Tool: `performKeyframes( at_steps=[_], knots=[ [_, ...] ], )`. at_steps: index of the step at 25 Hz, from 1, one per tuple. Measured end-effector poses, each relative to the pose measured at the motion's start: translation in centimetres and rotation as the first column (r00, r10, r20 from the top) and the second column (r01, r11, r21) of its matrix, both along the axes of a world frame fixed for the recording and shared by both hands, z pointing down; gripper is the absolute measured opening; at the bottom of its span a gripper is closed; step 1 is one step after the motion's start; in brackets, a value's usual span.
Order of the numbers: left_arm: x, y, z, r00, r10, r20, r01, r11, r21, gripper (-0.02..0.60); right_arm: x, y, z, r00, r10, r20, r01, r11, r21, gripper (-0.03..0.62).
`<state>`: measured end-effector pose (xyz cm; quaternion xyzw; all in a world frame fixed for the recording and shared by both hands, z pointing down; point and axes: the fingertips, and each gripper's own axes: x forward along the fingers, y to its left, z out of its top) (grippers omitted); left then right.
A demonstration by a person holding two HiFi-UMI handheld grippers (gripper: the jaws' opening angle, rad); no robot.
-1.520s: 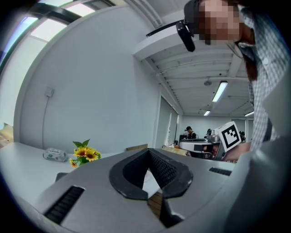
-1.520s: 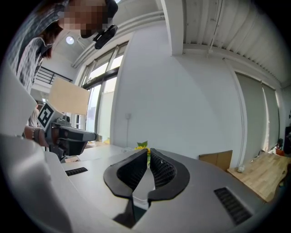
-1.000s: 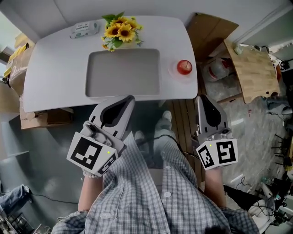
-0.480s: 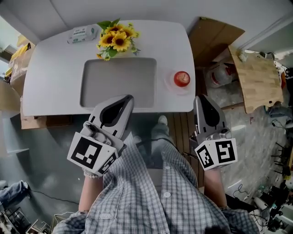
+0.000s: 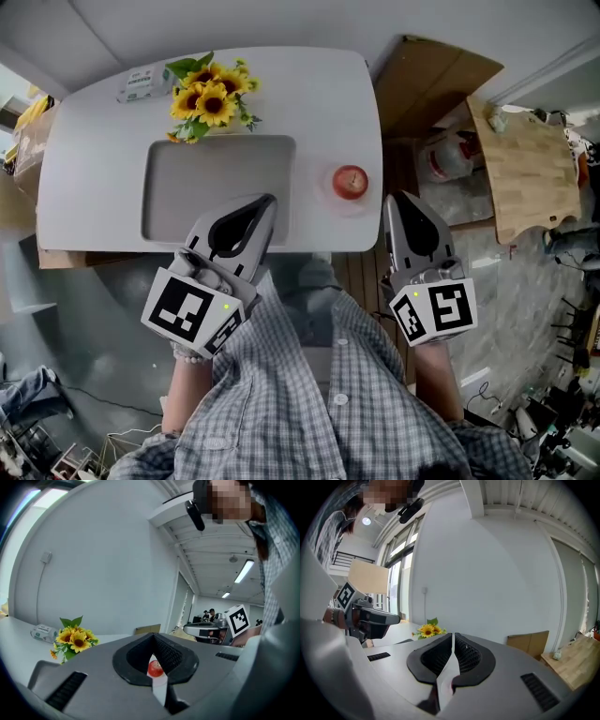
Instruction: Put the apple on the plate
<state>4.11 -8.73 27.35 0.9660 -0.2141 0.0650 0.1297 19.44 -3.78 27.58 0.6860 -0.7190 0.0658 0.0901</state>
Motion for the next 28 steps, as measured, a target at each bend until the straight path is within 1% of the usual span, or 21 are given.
performKeyframes(
  at_steps=[4, 9, 14, 18, 25, 28],
  knots=[
    [2.6, -1.1, 1.0, 1.000, -0.015, 0.010, 0.015, 1.000, -0.026, 0.009, 2.5, -1.4, 1.0, 1.000, -0.018, 0.011, 0.018, 1.000, -0.023, 0.032],
    [4.2, -1.8, 1.8, 0.999, -0.037, 0.031, 0.038, 0.998, -0.056, 0.009, 3.8, -2.6, 1.8, 0.998, -0.053, 0.022, 0.054, 0.997, -0.052, 0.032],
    [5.8, -2.5, 3.0, 0.995, -0.086, 0.049, 0.090, 0.992, -0.085, 0.009, 5.4, -3.8, 3.5, 0.996, -0.093, 0.018, 0.094, 0.990, -0.106, 0.032],
    [6.8, -2.9, 4.4, 0.991, -0.109, 0.083, 0.118, 0.987, -0.111, 0.009, 6.0, -4.8, 4.7, 0.990, -0.142, 0.017, 0.143, 0.981, -0.133, 0.032],
    [8.3, -3.1, 7.6, 0.982, -0.159, 0.105, 0.178, 0.960, -0.216, 0.009, 7.1, -5.9, 7.3, 0.978, -0.204, 0.039, 0.207, 0.959, -0.192, 0.032],
    [8.9, -3.1, 9.3, 0.978, -0.166, 0.129, 0.195, 0.948, -0.252, 0.009, 7.5, -6.2, 8.9, 0.975, -0.220, 0.039, 0.223, 0.948, -0.226, 0.032]
  ],
)
